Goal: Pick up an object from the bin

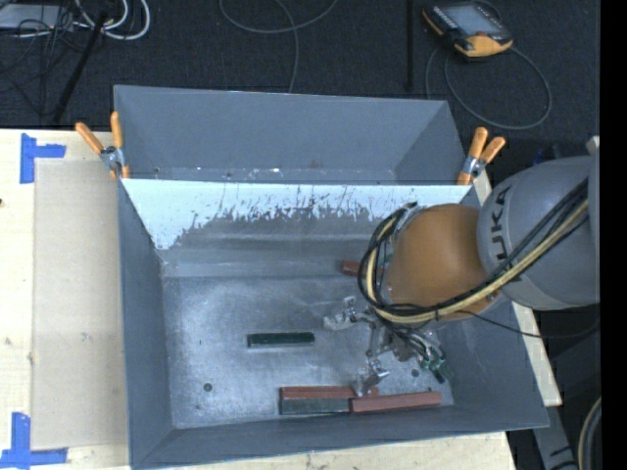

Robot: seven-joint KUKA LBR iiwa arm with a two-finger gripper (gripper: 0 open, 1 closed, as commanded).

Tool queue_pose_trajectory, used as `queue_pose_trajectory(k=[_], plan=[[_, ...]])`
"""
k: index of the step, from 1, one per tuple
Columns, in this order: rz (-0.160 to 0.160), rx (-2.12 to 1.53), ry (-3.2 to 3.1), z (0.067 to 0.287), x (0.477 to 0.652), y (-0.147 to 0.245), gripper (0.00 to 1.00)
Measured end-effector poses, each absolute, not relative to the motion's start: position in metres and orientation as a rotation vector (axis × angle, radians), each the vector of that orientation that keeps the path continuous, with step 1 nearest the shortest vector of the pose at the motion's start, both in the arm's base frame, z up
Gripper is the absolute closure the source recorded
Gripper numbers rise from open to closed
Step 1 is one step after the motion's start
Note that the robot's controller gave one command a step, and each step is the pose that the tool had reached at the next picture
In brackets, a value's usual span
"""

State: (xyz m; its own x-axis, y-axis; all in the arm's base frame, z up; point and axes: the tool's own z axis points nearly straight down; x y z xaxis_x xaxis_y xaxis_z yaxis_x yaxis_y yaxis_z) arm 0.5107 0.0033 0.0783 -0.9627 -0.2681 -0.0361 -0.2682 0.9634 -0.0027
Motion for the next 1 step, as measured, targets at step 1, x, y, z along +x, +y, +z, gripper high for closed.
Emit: queue_pose_trajectory(k=[1], plan=[[0.002, -0.152, 3.13, 0.0741, 0.5102, 0.1335, 1.0]])
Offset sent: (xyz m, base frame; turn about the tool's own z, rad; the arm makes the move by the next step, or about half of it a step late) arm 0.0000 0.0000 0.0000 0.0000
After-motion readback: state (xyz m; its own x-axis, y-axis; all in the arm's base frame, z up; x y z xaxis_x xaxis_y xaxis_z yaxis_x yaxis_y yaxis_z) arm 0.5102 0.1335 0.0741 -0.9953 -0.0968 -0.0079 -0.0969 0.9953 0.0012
